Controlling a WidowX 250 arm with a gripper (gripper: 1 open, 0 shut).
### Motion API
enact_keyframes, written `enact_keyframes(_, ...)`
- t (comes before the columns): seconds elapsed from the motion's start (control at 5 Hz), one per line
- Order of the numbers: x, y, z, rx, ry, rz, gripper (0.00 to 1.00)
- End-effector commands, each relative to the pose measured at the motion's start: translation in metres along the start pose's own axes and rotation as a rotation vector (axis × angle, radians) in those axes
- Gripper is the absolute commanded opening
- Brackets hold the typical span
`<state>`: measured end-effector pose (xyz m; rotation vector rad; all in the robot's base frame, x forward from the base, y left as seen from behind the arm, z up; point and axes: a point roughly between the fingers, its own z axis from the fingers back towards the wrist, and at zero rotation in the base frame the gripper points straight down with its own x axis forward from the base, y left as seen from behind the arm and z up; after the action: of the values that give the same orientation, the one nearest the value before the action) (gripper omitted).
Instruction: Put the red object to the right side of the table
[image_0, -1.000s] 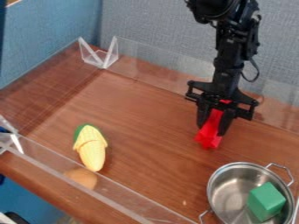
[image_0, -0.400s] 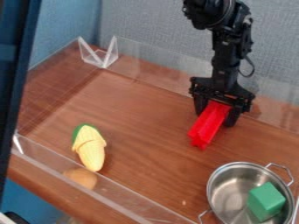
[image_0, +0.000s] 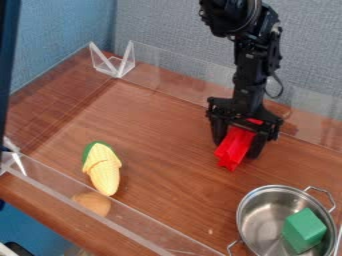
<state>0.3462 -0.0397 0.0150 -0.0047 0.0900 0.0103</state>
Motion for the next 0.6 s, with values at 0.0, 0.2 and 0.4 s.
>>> enact_keyframes(0.0,0.001,0.007,0.042,-0.007,-0.076,-0.006,1.0)
enact_keyframes(0.2,-0.003,0.009,0.07,-0.003,-0.111,-0.019,1.0)
enact_keyframes(0.4,-0.012,0.01,0.103,0.006,-0.175,-0.049,1.0)
